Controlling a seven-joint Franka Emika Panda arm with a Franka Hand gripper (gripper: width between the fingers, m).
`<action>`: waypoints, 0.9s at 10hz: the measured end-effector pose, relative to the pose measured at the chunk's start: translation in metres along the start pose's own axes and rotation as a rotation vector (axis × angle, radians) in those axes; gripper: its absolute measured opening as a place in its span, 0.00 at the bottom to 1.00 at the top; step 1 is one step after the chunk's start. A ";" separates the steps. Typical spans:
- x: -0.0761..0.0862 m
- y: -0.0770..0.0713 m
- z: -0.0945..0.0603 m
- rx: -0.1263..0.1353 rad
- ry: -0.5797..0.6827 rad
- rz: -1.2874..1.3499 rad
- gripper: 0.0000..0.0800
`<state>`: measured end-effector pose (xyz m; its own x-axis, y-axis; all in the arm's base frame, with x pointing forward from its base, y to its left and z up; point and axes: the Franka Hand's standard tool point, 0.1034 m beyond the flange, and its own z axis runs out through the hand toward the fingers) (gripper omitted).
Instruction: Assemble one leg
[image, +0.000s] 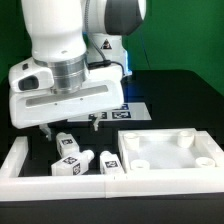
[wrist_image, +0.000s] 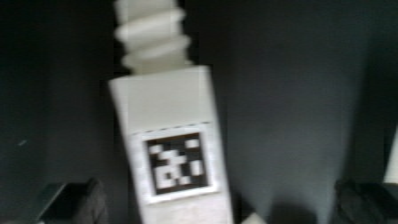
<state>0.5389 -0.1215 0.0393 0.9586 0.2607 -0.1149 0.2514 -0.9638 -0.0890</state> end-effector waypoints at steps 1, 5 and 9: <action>-0.002 0.002 0.008 -0.009 0.009 0.004 0.81; -0.006 0.003 0.029 -0.005 0.008 0.023 0.81; -0.006 0.003 0.029 -0.005 0.008 0.022 0.35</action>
Offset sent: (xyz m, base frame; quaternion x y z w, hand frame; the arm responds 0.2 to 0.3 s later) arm 0.0029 0.0088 -0.0349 0.0235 0.0432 0.0181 0.9986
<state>0.5302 -0.1240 0.0111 0.9650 0.2386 -0.1093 0.2305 -0.9697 -0.0812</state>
